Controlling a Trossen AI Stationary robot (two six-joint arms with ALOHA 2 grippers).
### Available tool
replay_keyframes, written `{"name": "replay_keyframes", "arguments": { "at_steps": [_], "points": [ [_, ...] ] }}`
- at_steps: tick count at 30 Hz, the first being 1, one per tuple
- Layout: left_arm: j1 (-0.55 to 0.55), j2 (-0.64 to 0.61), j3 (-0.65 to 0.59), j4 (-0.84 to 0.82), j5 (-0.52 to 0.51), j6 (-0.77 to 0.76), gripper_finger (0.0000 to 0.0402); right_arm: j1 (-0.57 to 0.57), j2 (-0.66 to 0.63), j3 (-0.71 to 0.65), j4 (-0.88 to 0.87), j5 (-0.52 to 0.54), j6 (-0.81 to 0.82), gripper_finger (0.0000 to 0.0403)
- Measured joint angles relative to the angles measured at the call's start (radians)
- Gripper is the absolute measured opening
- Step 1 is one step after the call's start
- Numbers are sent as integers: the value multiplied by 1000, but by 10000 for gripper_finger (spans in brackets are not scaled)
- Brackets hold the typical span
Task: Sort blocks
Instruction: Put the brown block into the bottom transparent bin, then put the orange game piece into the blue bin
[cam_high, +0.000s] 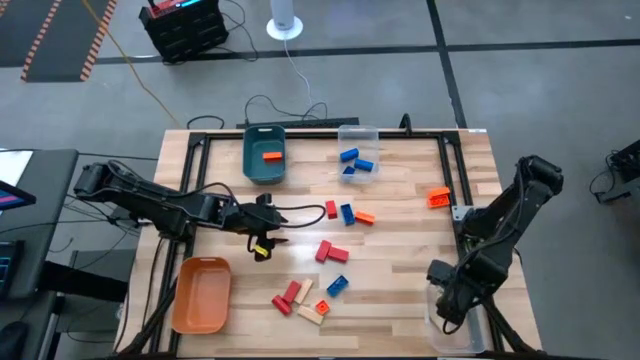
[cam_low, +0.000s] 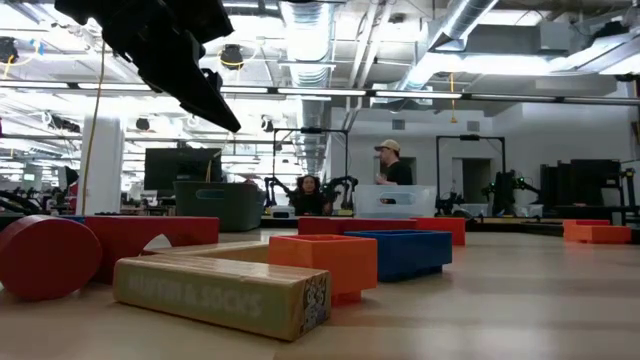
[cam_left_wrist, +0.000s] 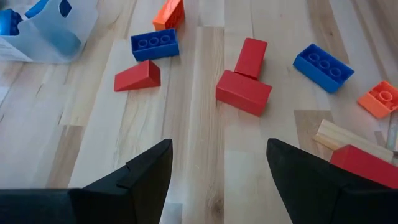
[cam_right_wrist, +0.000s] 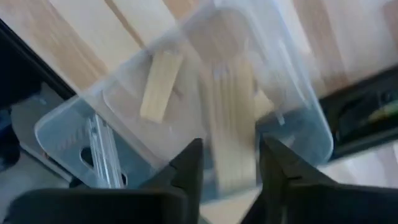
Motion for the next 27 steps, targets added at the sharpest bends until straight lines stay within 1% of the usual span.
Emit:
{"name": "replay_keyframes", "arguments": {
  "at_steps": [3, 7, 9, 13, 16, 18, 21, 24, 27],
  "points": [
    [0, 0, 0, 0, 0, 13, 254, -26, -15, 0, -6, -72, -8, 158],
    [0, 0, 0, 0, 0, 17, 254, -77, -65, 0, -47, -54, -40, 178],
    [0, 0, 0, 0, 0, 28, 254, -120, -83, 0, -127, -18, -88, 179],
    [0, 0, 0, 1, -4, 64, 254, -253, -97, 0, -337, 147, -217, 173],
    [0, 0, 0, 1, -16, 69, 254, -400, -93, 0, -357, 236, -398, 170],
    [0, 0, 0, 1, -16, 69, 254, -513, -80, 0, -305, 309, -547, 170],
    [0, 0, 0, 1, -16, 68, 254, -673, -48, 0, -137, 416, -792, 174],
    [-3, 0, 0, -3, -16, 46, 254, -800, -18, 0, 77, 429, -1049, 183],
    [-28, 0, 0, -25, -16, -5, 254, -879, 8, -1, 261, 430, -1216, 194]
  ]
}}
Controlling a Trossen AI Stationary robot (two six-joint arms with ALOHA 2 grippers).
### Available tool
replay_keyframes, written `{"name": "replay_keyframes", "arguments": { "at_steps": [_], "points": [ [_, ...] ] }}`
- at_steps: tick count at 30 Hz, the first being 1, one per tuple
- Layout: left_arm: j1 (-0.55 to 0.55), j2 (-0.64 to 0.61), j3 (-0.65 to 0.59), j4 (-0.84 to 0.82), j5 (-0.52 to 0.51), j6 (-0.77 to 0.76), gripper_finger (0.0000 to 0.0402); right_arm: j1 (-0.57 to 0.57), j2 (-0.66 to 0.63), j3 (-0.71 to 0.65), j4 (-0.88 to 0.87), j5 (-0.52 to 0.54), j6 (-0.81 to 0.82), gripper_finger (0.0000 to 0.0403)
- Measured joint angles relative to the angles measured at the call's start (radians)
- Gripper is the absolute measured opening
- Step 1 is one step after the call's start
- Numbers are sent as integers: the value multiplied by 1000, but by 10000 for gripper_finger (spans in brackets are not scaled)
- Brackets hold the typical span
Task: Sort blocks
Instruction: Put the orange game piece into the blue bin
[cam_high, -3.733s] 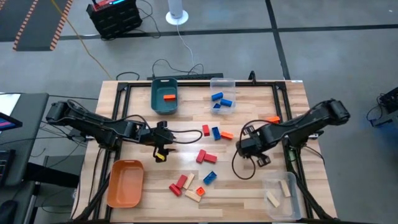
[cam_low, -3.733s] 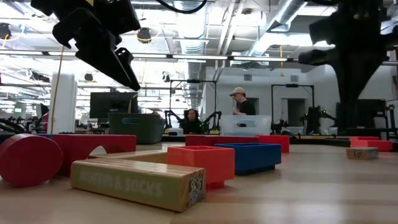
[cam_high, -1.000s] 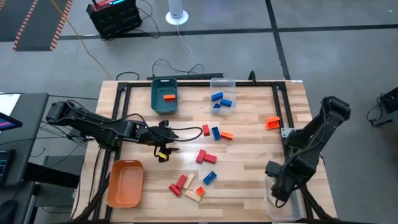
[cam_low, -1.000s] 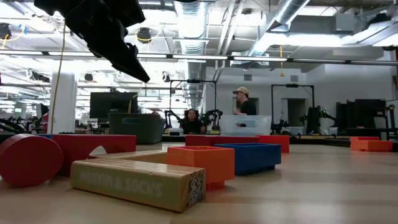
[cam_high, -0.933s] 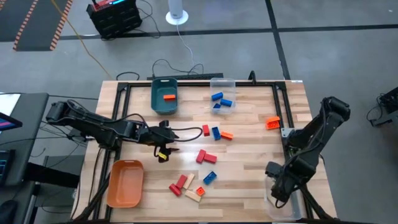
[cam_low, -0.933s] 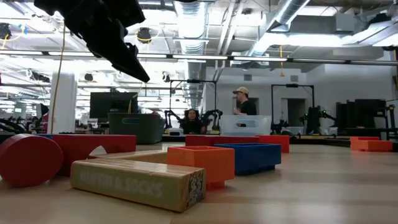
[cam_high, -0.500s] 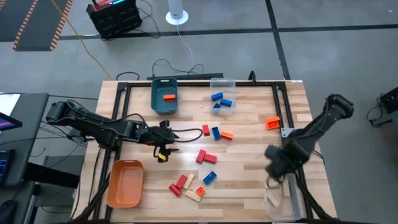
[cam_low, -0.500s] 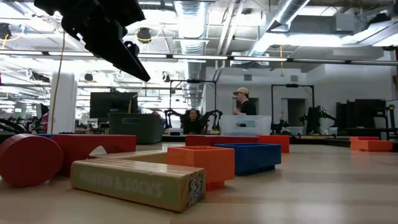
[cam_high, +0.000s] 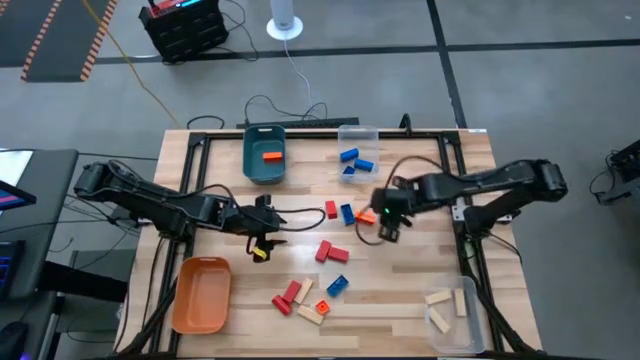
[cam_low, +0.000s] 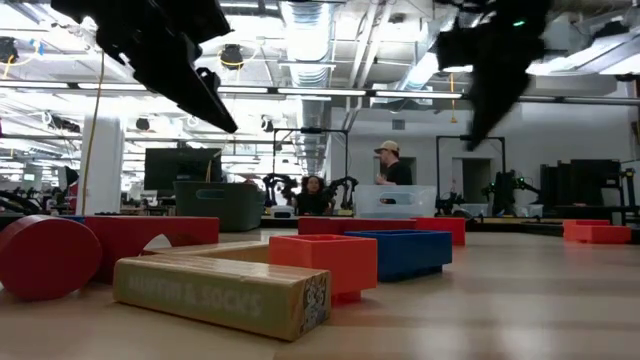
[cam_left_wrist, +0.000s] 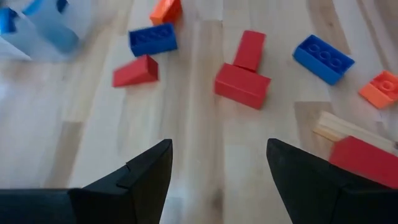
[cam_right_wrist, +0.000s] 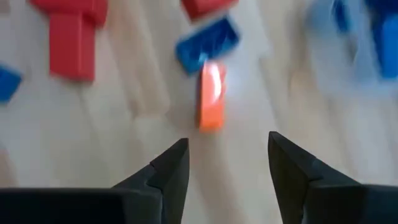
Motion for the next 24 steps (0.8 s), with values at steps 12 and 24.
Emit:
{"name": "replay_keyframes", "arguments": {
  "at_steps": [12, 24],
  "points": [
    [-164, 0, -46, -39, -133, -122, 254, -108, 192, -102, 299, 13, -184, 215],
    [-219, -131, -47, -240, -136, -259, 254, -87, 273, -105, 347, -46, -160, 215]
  ]
}}
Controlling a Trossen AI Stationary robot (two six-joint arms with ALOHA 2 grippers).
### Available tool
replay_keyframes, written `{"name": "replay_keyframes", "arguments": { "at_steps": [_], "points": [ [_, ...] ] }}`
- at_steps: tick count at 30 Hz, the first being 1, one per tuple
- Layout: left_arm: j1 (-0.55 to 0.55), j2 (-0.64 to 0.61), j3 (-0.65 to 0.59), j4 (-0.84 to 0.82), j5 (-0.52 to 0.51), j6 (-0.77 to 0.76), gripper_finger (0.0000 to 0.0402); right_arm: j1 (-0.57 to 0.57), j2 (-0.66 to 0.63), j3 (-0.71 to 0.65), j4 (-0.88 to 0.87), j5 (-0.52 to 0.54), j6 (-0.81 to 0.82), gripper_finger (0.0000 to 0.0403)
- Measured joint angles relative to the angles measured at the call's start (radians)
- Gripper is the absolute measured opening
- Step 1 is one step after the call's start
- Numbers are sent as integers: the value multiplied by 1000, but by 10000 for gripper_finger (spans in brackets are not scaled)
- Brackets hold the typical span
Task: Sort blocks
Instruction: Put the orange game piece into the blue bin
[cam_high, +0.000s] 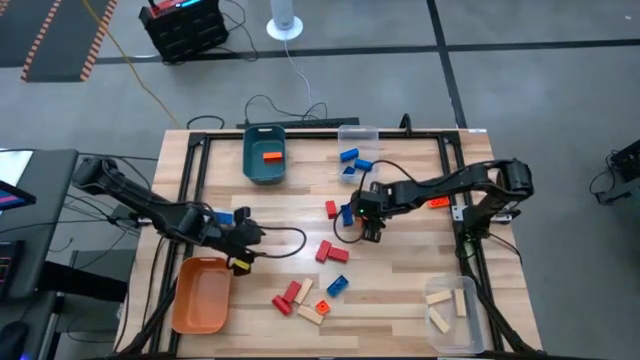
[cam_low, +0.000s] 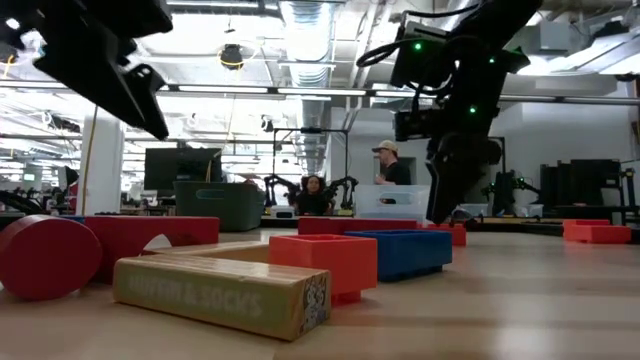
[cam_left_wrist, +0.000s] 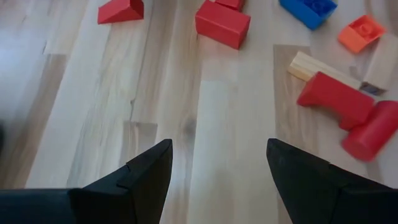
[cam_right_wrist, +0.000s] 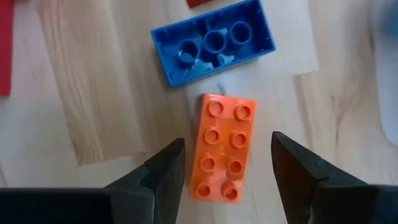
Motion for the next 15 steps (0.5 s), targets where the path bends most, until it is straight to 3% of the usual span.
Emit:
{"name": "replay_keyframes", "arguments": {
  "at_steps": [7, 15],
  "points": [
    [-12, -110, 0, -76, -7, -64, 254, 1, 58, -5, 2, 0, 30, 215],
    [-11, -114, 0, -79, -29, -50, 254, 2, 121, -1, 24, 7, 33, 205]
  ]
}}
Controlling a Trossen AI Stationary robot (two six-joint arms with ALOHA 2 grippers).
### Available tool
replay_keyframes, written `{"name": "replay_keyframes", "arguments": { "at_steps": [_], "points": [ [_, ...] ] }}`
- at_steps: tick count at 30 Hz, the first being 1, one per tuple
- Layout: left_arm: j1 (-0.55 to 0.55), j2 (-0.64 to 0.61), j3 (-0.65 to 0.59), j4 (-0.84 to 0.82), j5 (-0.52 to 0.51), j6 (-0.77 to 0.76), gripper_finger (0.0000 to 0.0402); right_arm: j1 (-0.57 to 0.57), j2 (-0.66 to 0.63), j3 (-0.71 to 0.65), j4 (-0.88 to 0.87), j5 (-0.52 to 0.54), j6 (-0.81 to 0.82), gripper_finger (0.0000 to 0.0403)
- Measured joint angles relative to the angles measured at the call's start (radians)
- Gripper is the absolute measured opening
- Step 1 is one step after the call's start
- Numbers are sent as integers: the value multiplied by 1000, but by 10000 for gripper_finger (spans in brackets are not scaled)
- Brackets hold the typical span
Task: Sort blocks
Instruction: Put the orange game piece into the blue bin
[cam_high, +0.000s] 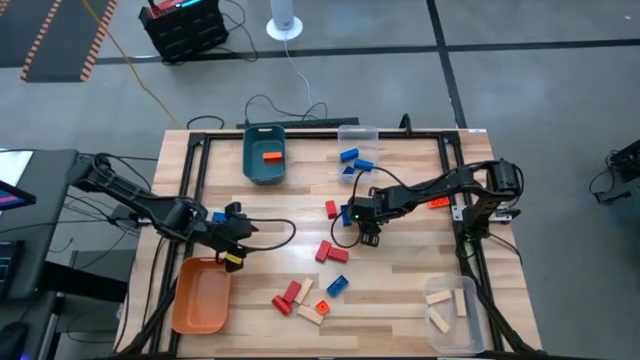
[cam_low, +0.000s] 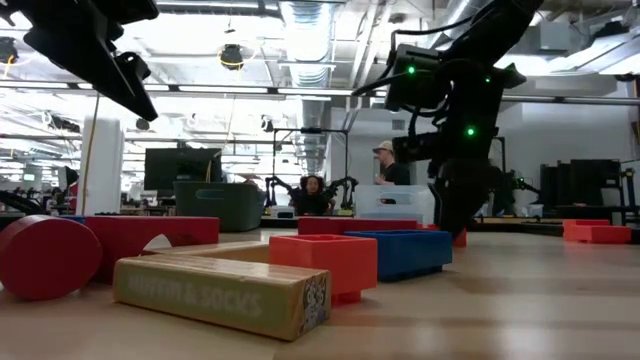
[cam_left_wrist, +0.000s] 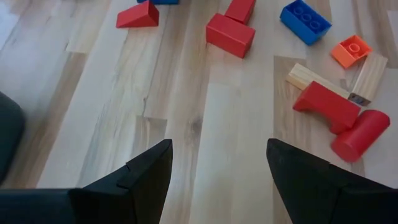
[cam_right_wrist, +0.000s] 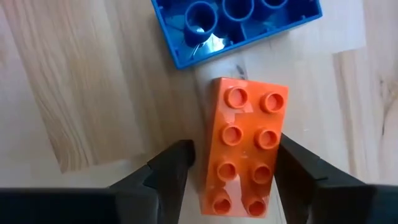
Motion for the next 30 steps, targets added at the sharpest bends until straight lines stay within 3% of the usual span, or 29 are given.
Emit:
{"name": "replay_keyframes", "arguments": {
  "at_steps": [8, 12, 16, 19, 21, 25, 28, 30],
  "points": [
    [0, -2, 0, -7, -78, 49, 254, 3, -90, -6, 8, 0, -10, 99],
    [0, -2, 4, -25, -229, 104, 254, 0, -150, -5, 10, -1, -27, 51],
    [7, -2, 5, -11, -401, 219, 254, -12, -232, -5, 74, 8, -75, 40],
    [36, 0, -2, 43, -465, 401, 254, -26, -270, -5, 178, 0, -137, 44],
    [62, 1, -17, 104, -470, 543, 254, -43, -282, -5, 269, -61, -168, 46],
    [108, 1, -40, 249, -456, 792, 254, -103, -248, -3, 449, -304, -177, 46],
    [143, 1, -40, 355, -393, 931, 254, -134, -186, 15, 516, -422, -192, 46],
    [171, 1, -40, 424, -293, 994, 254, -143, -145, 53, 517, -452, -217, 47]
  ]
}}
